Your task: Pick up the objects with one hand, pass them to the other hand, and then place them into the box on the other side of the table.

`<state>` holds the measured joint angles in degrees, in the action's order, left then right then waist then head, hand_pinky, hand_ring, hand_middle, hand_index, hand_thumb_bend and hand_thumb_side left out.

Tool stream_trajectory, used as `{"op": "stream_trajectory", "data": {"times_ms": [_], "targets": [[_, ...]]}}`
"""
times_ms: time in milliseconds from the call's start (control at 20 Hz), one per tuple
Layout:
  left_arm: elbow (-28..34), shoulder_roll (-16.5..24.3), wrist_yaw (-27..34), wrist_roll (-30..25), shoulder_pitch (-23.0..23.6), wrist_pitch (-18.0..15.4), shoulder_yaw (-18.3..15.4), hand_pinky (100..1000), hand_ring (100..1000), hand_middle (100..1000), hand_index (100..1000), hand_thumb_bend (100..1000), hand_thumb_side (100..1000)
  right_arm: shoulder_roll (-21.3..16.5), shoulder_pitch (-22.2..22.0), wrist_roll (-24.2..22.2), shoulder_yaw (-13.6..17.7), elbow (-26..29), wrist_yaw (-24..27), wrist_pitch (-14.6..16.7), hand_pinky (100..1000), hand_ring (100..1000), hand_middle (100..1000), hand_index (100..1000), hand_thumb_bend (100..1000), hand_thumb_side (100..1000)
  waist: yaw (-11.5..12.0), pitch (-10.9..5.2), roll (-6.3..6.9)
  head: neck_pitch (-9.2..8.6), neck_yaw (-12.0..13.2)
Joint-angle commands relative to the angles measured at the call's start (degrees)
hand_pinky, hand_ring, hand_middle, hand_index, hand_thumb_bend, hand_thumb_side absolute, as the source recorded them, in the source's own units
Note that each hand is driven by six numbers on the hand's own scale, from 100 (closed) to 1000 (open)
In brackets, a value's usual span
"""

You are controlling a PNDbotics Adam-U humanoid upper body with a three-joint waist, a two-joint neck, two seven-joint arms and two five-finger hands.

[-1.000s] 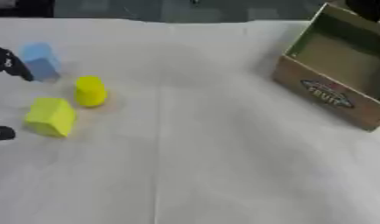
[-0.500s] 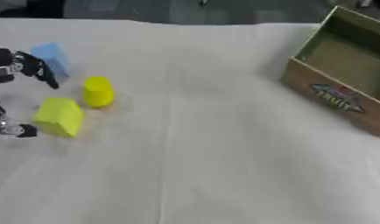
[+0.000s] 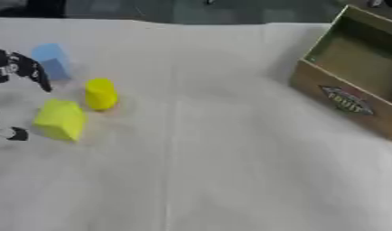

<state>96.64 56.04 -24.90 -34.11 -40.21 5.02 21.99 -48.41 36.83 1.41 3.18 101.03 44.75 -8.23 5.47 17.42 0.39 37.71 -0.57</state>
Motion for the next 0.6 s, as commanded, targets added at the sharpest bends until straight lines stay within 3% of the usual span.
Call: {"op": "stream_trajectory", "data": {"times_ms": [50,600], "targets": [[-1.8,0.8,1.7,1.0,-1.0,-0.7,-1.7,850,807,732,761,685,100,-2.5,0.7,0.4,1.1,1.1,0.3,0.1,983,836,780,921,166,517,0.0,-0.07,0.65,-0.04,-0.4],[-4.3,0.6,4.3,-1.1,-1.4,-1.4,-2.3,860,816,741,776,718,100,-6.2,0.2,4.5,5.7,0.4,5.4,3.1,982,834,781,920,137,512,-0.3,0.28,0.49,0.78,0.5]]}}
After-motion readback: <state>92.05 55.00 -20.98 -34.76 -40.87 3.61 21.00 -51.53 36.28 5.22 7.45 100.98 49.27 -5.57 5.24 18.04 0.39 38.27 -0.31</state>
